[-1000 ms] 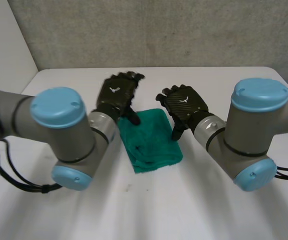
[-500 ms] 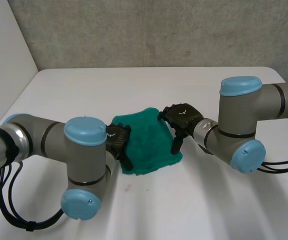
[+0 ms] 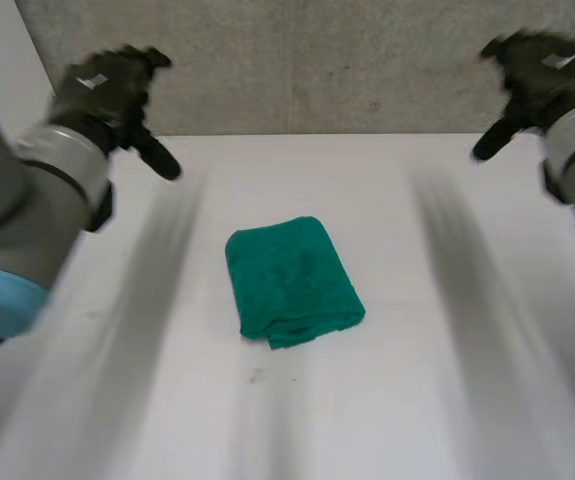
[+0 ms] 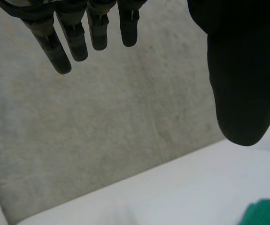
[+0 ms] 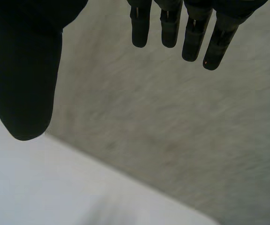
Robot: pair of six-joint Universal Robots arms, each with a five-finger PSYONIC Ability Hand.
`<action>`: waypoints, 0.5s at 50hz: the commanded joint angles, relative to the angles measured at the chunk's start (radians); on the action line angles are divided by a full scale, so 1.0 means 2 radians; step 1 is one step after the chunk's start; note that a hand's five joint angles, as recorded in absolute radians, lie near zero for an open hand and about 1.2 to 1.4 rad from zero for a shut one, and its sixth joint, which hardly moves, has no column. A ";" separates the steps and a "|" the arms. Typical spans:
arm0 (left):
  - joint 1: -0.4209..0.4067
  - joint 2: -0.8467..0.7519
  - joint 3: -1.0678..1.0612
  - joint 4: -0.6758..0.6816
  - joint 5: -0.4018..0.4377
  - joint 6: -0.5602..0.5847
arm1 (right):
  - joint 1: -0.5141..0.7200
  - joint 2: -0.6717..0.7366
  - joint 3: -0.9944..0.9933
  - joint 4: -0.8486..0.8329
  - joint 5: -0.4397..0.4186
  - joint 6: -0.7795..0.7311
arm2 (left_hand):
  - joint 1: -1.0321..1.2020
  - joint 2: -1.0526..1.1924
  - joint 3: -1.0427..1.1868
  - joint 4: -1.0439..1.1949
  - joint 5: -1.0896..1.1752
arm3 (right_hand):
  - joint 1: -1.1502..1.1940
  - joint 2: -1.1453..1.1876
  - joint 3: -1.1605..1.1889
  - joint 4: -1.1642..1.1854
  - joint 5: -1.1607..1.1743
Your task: Fold the towel.
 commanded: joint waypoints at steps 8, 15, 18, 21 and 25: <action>0.050 0.048 0.003 -0.077 0.056 -0.042 | -0.008 -0.068 0.012 0.046 -0.010 0.002 | -0.017 -0.015 -0.020 -0.015 -0.023 | -0.016 -0.026 -0.019 -0.029 -0.027; 0.050 0.060 0.004 -0.092 0.056 -0.039 | -0.008 -0.074 0.014 0.047 -0.010 0.002 | -0.017 -0.015 -0.020 -0.015 -0.023 | -0.016 -0.026 -0.019 -0.029 -0.027; 0.050 0.063 0.003 -0.092 0.056 -0.039 | -0.007 -0.074 0.015 0.047 -0.010 0.003 | -0.017 -0.015 -0.020 -0.015 -0.023 | -0.016 -0.026 -0.019 -0.029 -0.027; 0.051 0.068 -0.001 -0.092 0.056 -0.039 | -0.007 -0.075 0.016 0.047 -0.010 0.003 | -0.017 -0.015 -0.020 -0.015 -0.023 | -0.016 -0.026 -0.019 -0.029 -0.027; 0.050 0.071 -0.007 -0.091 0.056 -0.039 | -0.007 -0.075 0.018 0.047 -0.010 0.003 | -0.017 -0.015 -0.020 -0.015 -0.023 | -0.016 -0.026 -0.019 -0.029 -0.027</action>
